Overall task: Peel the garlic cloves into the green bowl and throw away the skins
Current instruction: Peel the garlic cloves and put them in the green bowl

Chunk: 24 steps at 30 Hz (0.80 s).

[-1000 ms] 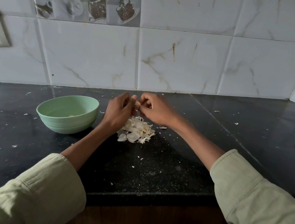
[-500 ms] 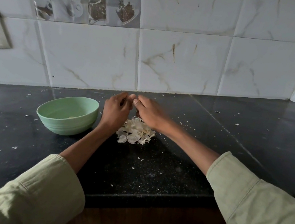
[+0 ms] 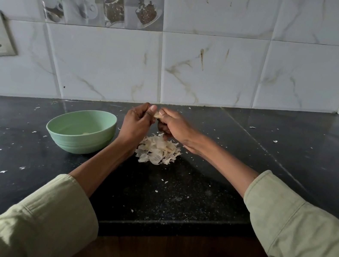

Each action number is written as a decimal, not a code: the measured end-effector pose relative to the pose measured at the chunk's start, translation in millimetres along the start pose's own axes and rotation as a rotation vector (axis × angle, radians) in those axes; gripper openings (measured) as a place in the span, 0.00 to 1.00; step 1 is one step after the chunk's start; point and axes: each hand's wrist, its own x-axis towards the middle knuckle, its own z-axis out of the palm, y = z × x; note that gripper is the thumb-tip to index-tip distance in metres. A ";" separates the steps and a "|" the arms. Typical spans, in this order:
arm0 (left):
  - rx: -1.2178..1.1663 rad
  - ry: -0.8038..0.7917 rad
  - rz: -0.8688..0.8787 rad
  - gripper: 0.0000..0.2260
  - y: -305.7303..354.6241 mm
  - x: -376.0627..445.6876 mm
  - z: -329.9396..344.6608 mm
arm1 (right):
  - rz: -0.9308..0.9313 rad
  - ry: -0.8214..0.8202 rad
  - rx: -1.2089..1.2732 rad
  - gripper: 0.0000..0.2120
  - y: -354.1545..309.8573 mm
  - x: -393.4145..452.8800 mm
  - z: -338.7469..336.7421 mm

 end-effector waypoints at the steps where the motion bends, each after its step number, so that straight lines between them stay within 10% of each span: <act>1: -0.048 -0.010 -0.011 0.15 1.9 0.0 0.4 | 0.003 -0.008 0.023 0.18 -0.3 -0.6 -0.3; 12: -0.194 -0.077 -0.079 0.14 7.0 -0.7 2.5 | -0.055 0.105 -0.129 0.18 2.9 0.7 -9.9; 24: 0.166 0.073 -0.015 0.18 1.0 3.0 1.9 | -0.122 0.238 -0.044 0.15 7.2 9.0 -11.9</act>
